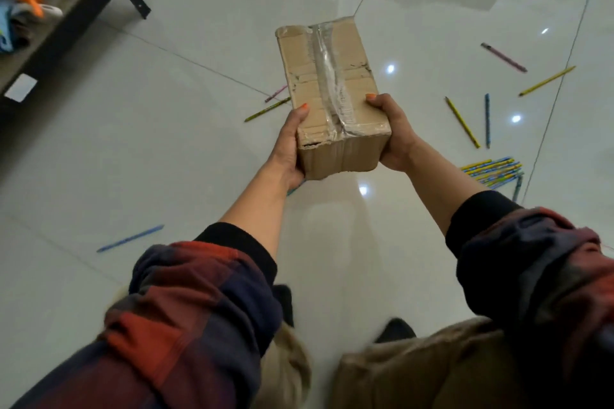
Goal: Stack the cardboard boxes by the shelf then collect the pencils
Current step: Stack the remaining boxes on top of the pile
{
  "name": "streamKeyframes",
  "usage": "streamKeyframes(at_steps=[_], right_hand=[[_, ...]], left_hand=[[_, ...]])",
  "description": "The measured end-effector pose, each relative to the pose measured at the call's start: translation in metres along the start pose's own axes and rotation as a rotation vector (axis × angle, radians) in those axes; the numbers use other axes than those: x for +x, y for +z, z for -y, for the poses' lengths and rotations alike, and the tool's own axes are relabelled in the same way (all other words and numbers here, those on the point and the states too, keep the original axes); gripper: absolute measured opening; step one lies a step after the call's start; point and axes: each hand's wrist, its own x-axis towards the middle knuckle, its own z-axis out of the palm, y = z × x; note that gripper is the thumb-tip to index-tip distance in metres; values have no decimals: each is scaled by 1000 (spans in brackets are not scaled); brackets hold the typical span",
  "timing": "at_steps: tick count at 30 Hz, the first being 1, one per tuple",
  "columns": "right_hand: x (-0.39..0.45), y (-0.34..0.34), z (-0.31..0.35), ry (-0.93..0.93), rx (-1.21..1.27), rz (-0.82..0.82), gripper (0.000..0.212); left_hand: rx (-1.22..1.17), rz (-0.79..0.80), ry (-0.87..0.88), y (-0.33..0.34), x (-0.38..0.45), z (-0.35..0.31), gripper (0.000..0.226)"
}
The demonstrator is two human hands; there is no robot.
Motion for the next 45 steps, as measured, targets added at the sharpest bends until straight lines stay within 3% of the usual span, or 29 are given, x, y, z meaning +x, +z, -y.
streamKeyframes(at_steps=[5, 13, 20, 24, 28, 32, 35, 40, 43, 45], right_hand=[[-78, 73, 38, 36, 64, 67, 66], [-227, 222, 122, 126, 9, 155, 63], [-342, 348, 184, 181, -199, 250, 63], [-383, 413, 189, 221, -295, 364, 52], [-416, 479, 166, 261, -432, 494, 56], [-448, 545, 114, 299, -623, 559, 87], [-476, 593, 59, 329, -673, 642, 94], [-565, 681, -58, 408, -648, 758, 83], [-635, 741, -138, 462, -641, 831, 70], [-644, 756, -152, 430, -623, 841, 52]], left_hand=[[16, -40, 64, 17, -112, -51, 45], [-6, -183, 173, 48, -323, -136, 47], [-86, -354, 327, 74, -513, -191, 38], [-178, -469, 412, 63, -595, -198, 47], [-302, -588, 498, 33, -670, -188, 37], [-432, -667, 569, -11, -745, -163, 32], [-473, -732, 614, -49, -810, -130, 42], [-532, -857, 685, -129, -937, -52, 71], [-595, -943, 702, -185, -1021, 1, 71], [-617, -968, 685, -197, -1036, 6, 74]])
